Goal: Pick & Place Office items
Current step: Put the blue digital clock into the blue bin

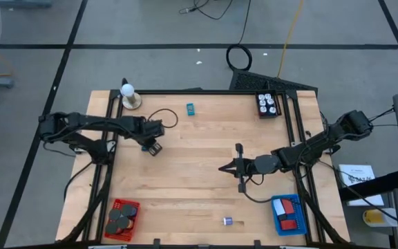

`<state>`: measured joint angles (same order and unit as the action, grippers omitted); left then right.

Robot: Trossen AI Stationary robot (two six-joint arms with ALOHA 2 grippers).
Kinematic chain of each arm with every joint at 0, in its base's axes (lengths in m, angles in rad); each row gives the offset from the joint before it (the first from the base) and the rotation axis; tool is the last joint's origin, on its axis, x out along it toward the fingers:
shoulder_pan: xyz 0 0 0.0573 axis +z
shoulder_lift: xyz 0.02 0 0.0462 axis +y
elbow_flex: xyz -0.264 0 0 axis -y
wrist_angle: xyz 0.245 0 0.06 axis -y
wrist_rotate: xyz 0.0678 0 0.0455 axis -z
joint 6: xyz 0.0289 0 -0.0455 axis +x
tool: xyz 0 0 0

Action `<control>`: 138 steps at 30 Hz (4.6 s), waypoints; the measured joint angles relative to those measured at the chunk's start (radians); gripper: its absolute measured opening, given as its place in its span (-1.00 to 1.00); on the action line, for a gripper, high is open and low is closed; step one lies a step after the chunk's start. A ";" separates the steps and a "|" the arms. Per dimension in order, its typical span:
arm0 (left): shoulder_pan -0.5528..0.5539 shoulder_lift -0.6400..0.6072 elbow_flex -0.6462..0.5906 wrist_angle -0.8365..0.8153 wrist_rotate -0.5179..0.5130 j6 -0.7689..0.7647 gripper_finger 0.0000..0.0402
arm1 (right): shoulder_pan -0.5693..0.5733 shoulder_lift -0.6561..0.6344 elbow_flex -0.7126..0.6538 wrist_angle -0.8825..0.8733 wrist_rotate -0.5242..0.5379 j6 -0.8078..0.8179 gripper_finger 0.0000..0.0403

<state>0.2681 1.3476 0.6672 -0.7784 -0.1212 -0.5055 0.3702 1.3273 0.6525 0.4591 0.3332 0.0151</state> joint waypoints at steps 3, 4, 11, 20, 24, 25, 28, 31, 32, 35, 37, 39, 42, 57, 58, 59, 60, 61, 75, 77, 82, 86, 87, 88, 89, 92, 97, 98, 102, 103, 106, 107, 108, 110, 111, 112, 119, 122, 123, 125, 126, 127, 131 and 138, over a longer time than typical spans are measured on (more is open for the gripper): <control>-0.065 -0.002 0.028 0.126 0.036 0.000 -0.63 | 0.010 -0.007 0.000 -0.008 0.003 0.003 -1.00; -0.090 0.000 0.034 0.183 0.048 0.001 -0.68 | 0.016 -0.012 0.000 -0.017 0.005 0.006 -1.00; -0.258 0.010 0.051 0.391 0.028 -0.046 -0.98 | 0.091 -0.093 0.001 -0.169 0.081 0.101 -1.00; -0.333 -0.022 0.153 -0.127 -0.128 -0.438 -0.28 | 0.130 -0.090 0.001 -0.177 0.119 0.107 -1.00; -0.336 -0.019 0.118 -0.143 -0.135 -0.522 0.17 | 0.129 -0.092 0.000 -0.176 0.140 0.110 -1.00; -0.334 -0.021 0.105 -0.147 -0.140 -0.530 0.26 | 0.129 -0.091 0.000 -0.177 0.139 0.110 -1.00; -0.317 -0.020 0.054 -0.143 -0.145 -0.555 0.49 | 0.131 -0.091 0.000 -0.180 0.138 0.108 -1.00; -0.287 -0.021 0.002 -0.093 -0.161 -0.568 0.61 | 0.131 -0.090 0.000 -0.180 0.138 0.108 -1.00; -0.277 -0.021 -0.016 -0.074 -0.168 -0.568 0.62 | 0.131 -0.090 0.000 -0.180 0.138 0.108 -1.00; -0.247 -0.021 -0.058 -0.003 -0.172 -0.546 0.60 | 0.131 -0.091 0.000 -0.180 0.138 0.105 -1.00; -0.228 -0.021 -0.084 0.040 -0.171 -0.532 0.54 | 0.131 -0.091 0.000 -0.180 0.138 0.105 -1.00; -0.213 -0.021 -0.108 0.069 -0.169 -0.521 0.45 | 0.131 -0.091 0.000 -0.180 0.138 0.105 -1.00; -0.200 -0.022 -0.126 0.097 -0.168 -0.516 0.28 | 0.131 -0.091 0.000 -0.180 0.138 0.105 -1.00; -0.263 -0.020 -0.089 0.293 -0.144 -0.306 -0.27 | 0.159 -0.114 0.000 -0.211 0.139 0.117 -1.00; -0.276 -0.020 -0.089 0.357 -0.148 -0.284 -0.27 | 0.170 -0.128 0.000 -0.232 0.141 0.129 -1.00; -0.289 -0.020 -0.088 0.425 -0.149 -0.266 -0.26 | 0.182 -0.144 0.000 -0.254 0.149 0.142 -1.00; -0.303 -0.019 -0.088 0.489 -0.141 -0.249 -0.25 | 0.197 -0.164 0.000 -0.279 0.170 0.158 -1.00; -0.321 -0.010 -0.088 0.569 -0.138 -0.234 -0.25 | 0.213 -0.184 0.000 -0.310 0.194 0.175 -1.00; -0.508 0.416 -0.086 1.800 -0.058 0.054 -0.26 | 0.333 -0.186 -0.069 -0.280 0.445 0.424 -0.96; -0.514 0.485 -0.085 1.936 -0.058 0.095 -0.26 | 0.319 -0.143 -0.119 -0.128 0.475 0.456 -0.88; -0.517 0.582 -0.049 2.117 -0.028 0.175 -0.26 | 0.275 -0.011 -0.242 0.401 0.479 0.443 -0.51; -0.517 0.593 0.002 2.115 -0.028 0.239 -0.26 | 0.214 0.148 -0.256 0.729 0.478 0.400 -0.12; -0.517 0.592 0.013 2.113 -0.028 0.253 -0.26 | 0.195 0.187 -0.249 0.775 0.480 0.389 -0.02; -0.517 0.592 0.026 2.111 -0.028 0.265 -0.26 | 0.175 0.226 -0.235 0.812 0.478 0.387 0.08; -0.517 0.592 0.037 2.108 -0.028 0.276 -0.26 | 0.159 0.262 -0.220 0.842 0.470 0.384 0.18; -0.517 0.592 0.054 2.108 -0.029 0.291 -0.26 | 0.122 0.333 -0.187 0.924 0.410 0.359 0.44; -0.517 0.592 0.055 2.108 -0.037 0.291 -0.26 | 0.115 0.376 -0.145 0.993 0.342 0.282 0.71; -0.517 0.592 0.055 2.110 -0.037 0.291 -0.26 | 0.115 0.383 -0.138 0.994 0.344 0.280 0.73; -0.517 0.592 0.055 2.117 -0.037 0.291 -0.26 | 0.094 0.417 -0.101 0.992 0.344 0.283 0.77; -0.517 0.592 0.055 2.119 -0.037 0.291 -0.26 | 0.086 0.430 -0.089 0.992 0.344 0.283 0.77; -0.517 0.592 0.055 2.119 -0.037 0.291 -0.26 | 0.061 0.456 -0.058 0.989 0.338 0.287 0.76; -0.517 0.592 0.055 2.119 -0.037 0.291 -0.26 | 0.053 0.461 -0.047 0.990 0.322 0.287 0.74; -0.517 0.592 0.055 2.119 -0.037 0.291 -0.26 | 0.049 0.465 -0.038 0.991 0.313 0.287 0.72; -0.517 0.592 0.055 2.120 -0.037 0.291 -0.26 | 0.044 0.469 -0.024 0.990 0.291 0.287 0.66; -0.517 0.592 0.055 2.120 -0.037 0.291 -0.26 | 0.042 0.470 -0.019 0.989 0.290 0.287 0.62; -0.517 0.592 0.055 2.120 -0.037 0.291 -0.25 | 0.042 0.470 -0.018 0.990 0.290 0.287 0.57; -0.517 0.592 0.055 2.120 -0.039 0.290 -0.22 | 0.042 0.469 -0.016 0.989 0.289 0.292 0.03; -0.516 0.592 0.055 2.119 -0.039 0.288 -0.22 | 0.043 0.469 -0.015 0.990 0.289 0.286 -0.21; -0.516 0.592 0.055 2.119 -0.039 0.289 -0.21 | 0.043 0.469 -0.015 0.991 0.288 0.283 -0.26; -0.517 0.592 0.055 2.115 -0.039 0.296 -0.17 | 0.044 0.468 -0.015 0.990 0.285 0.267 -0.26; -0.518 0.592 0.055 2.112 -0.040 0.300 -0.13 | 0.044 0.467 -0.015 0.987 0.284 0.255 -0.26; -0.519 0.590 0.055 2.110 -0.042 0.300 -0.08 | 0.044 0.466 -0.015 0.986 0.283 0.240 -0.26; -0.521 0.580 0.054 2.057 -0.045 0.301 0.22 | 0.043 0.438 -0.017 0.967 0.265 0.207 -0.26; -0.532 0.490 0.053 1.838 -0.101 0.373 0.60 | 0.044 0.180 -0.022 0.572 0.325 0.183 -0.26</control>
<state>-0.2635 1.8371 0.7198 1.0593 -0.2224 -0.1323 0.4140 1.5069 0.6308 1.0314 0.6578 0.1980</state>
